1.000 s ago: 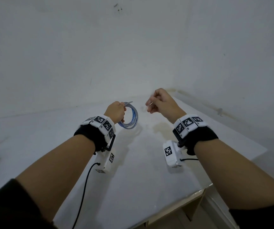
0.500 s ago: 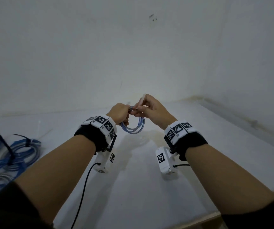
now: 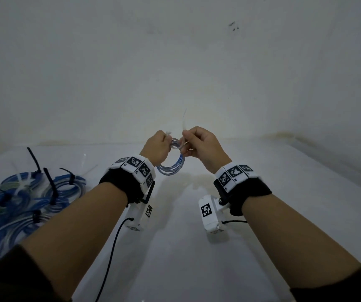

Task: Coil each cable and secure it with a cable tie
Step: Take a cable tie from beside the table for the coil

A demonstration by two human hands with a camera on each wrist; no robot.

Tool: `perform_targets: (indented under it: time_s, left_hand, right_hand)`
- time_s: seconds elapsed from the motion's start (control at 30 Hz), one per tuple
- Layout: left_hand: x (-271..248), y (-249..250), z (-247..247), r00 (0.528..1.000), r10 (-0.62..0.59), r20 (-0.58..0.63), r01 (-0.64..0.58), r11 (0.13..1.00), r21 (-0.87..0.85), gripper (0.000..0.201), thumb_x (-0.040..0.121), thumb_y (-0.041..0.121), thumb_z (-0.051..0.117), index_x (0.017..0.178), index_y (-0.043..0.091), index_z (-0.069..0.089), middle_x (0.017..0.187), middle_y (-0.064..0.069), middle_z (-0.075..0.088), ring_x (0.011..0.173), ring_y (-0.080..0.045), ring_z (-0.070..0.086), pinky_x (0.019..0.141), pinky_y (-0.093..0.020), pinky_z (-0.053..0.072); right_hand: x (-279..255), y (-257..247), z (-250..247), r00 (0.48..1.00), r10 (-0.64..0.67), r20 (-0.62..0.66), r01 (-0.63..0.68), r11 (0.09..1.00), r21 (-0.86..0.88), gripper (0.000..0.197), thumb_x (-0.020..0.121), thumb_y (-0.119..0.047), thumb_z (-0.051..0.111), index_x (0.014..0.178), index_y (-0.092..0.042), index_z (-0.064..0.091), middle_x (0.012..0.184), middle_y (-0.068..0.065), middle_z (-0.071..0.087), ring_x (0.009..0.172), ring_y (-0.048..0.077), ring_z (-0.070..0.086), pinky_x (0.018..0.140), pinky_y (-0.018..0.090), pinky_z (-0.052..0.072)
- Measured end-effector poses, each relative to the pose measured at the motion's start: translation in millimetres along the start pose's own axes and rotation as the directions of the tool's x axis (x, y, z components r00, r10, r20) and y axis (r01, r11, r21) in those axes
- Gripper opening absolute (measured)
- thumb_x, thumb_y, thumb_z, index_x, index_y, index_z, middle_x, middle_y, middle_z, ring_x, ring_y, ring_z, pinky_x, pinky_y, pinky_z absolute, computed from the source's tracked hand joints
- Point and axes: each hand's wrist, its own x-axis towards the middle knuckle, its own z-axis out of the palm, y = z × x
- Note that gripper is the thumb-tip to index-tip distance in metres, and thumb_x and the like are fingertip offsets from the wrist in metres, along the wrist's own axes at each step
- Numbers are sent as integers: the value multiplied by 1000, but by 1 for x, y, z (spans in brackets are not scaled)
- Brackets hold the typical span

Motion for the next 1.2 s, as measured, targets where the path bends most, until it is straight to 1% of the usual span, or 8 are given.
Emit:
perform_targets:
  time_s: [0.1, 0.3, 0.43, 0.63, 0.83, 1.0, 1.1, 1.2]
  left_hand:
    - [-1, -4, -12, 996, 70, -47, -65, 994, 92, 20, 99, 18, 36, 89, 4, 47, 80, -6, 53, 76, -23, 45, 69, -29, 32]
    - [-4, -7, -23, 972, 214, -96, -188, 956, 223, 20, 99, 14, 40, 85, 4, 51, 86, -11, 53, 80, -22, 45, 61, -25, 22]
    - [-7, -11, -28, 962, 235, -140, -204, 957, 209, 24, 97, 12, 43, 91, -5, 58, 79, -6, 51, 78, -21, 45, 60, -23, 22]
    - [-13, -18, -30, 949, 256, -182, -247, 966, 73, 8, 94, 10, 50, 95, 3, 54, 86, -3, 58, 80, -18, 54, 65, -14, 39]
    - [-14, -18, -31, 933, 326, -156, -303, 941, 150, 8, 92, 6, 50, 85, 9, 51, 82, -2, 55, 74, -16, 50, 60, -6, 35]
    - [-16, -18, -30, 921, 372, -116, -340, 913, 228, 12, 93, 6, 50, 81, 11, 50, 82, -2, 54, 74, -16, 48, 60, -9, 34]
    - [-15, -15, -29, 934, 314, -168, -284, 942, 181, 10, 94, 9, 50, 84, 9, 52, 84, -1, 55, 76, -15, 49, 60, -15, 32]
    - [-14, -14, -29, 950, 242, -198, -227, 969, 96, 7, 94, 10, 50, 88, 7, 54, 86, -1, 56, 81, -17, 51, 70, -21, 35]
  right_hand:
    - [1, 4, 10, 999, 42, 31, -44, 998, 46, 9, 94, -8, 53, 86, -10, 51, 70, 6, 56, 47, 10, 47, 49, 22, 45]
    - [5, 9, 31, 997, 56, 54, -58, 998, 39, 23, 96, -13, 51, 74, -8, 52, 63, 5, 49, 41, 10, 29, 44, 20, 26]
    - [6, 9, 37, 997, 71, 20, -71, 997, 16, 20, 94, -11, 53, 75, -5, 54, 62, 6, 50, 40, 10, 31, 43, 20, 26]
    - [8, 9, 39, 997, 75, 19, -75, 997, -4, 18, 93, -10, 56, 76, -4, 56, 62, 8, 50, 40, 9, 32, 42, 19, 29]
    - [9, 9, 39, 996, 84, 16, -84, 996, 2, 19, 92, -10, 56, 74, -4, 56, 62, 9, 49, 41, 10, 31, 42, 20, 28]
    - [12, 9, 38, 996, 85, -38, -85, 996, 8, 16, 93, -9, 56, 78, -4, 54, 62, 10, 48, 37, 8, 32, 41, 18, 27]
    - [11, 9, 35, 996, 73, -49, -71, 997, 39, 11, 92, -9, 57, 83, -6, 51, 62, 9, 50, 38, 8, 33, 41, 19, 29]
    - [8, 8, 35, 999, 45, -18, -44, 999, 15, 7, 91, -8, 58, 85, -7, 54, 62, 8, 51, 39, 9, 34, 42, 19, 29]
